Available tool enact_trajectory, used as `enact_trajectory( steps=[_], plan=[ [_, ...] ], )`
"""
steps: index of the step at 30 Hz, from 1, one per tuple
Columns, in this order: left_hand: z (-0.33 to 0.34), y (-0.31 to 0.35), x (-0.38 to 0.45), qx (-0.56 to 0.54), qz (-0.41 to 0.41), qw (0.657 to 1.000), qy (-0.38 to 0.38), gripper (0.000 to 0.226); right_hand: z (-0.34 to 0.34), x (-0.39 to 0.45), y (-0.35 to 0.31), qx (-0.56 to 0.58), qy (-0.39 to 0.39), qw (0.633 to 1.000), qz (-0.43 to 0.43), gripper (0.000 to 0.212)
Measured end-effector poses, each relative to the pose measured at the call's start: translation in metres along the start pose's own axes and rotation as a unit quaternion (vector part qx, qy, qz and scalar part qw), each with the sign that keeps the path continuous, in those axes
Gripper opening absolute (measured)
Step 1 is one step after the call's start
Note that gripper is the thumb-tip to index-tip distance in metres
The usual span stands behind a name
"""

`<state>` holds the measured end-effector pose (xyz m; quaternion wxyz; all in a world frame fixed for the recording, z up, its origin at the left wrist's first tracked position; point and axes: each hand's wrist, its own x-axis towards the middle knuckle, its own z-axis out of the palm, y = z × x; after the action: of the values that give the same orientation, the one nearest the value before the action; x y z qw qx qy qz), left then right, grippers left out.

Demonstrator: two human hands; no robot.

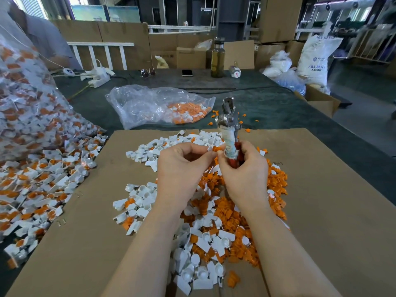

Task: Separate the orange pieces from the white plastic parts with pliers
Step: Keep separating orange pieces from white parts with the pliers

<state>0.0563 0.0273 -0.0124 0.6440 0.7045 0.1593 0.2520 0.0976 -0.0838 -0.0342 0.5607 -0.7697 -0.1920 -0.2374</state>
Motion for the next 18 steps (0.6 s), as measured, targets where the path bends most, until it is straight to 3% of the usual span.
enact_trajectory(
  steps=[18],
  plan=[
    [-0.0019,-0.0052,0.0025,0.109,0.064,0.992,-0.009,0.017,-0.0018,0.002,0.0019,-0.036,-0.034,0.999,0.022,0.013]
  ],
)
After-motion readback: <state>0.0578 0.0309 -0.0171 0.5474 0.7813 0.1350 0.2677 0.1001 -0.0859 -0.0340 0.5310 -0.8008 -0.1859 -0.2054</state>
